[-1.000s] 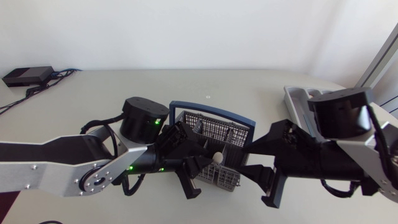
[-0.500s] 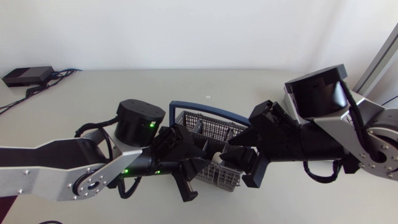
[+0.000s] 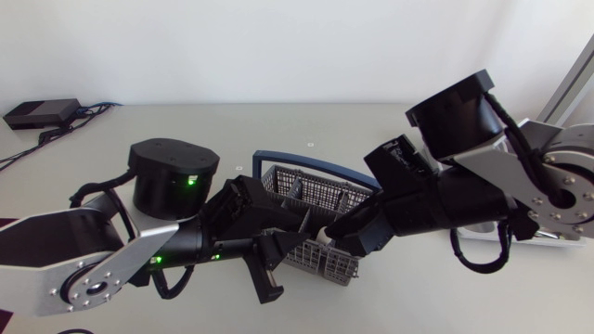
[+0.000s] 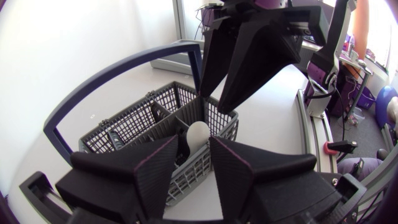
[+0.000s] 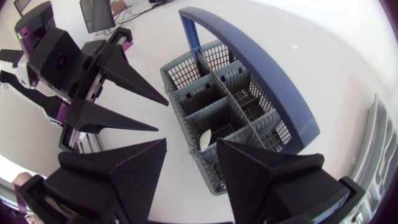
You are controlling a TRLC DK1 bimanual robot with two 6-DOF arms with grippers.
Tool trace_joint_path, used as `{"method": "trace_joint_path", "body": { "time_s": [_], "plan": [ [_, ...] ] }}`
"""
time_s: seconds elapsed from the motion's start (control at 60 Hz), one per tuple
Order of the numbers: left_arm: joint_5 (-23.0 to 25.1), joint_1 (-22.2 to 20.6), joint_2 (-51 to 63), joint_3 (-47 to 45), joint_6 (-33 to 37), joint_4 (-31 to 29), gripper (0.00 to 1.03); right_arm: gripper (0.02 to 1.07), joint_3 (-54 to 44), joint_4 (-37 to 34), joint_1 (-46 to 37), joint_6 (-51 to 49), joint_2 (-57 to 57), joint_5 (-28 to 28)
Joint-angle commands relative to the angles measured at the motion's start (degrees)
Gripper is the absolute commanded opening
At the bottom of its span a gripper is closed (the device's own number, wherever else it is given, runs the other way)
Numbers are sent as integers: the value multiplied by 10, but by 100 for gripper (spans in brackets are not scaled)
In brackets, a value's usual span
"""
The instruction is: Sort the cutlery from the basket into the organizer compartments.
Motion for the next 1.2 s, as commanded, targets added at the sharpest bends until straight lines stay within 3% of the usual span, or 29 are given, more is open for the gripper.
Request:
{"method": "trace_joint_path", "body": {
  "time_s": [0.0,0.3,0.45,0.65,0.95,1.183],
  "plan": [
    [-5,4,-18,-20,14,-7,40,61,5,-11,7,36,6,10],
    [-17,6,-32,-29,25,-12,46,61,-3,-8,28,53,36,13],
    [-20,9,-36,-36,30,-10,49,61,-9,4,49,93,38,71],
    [-23,8,-35,-41,39,-5,52,52,-14,31,49,108,56,73],
    [-30,9,-34,-44,43,-3,55,51,-13,34,44,121,82,73],
    [-31,9,-34,-43,43,-2,55,35,-11,41,51,126,88,80]
  ]
}}
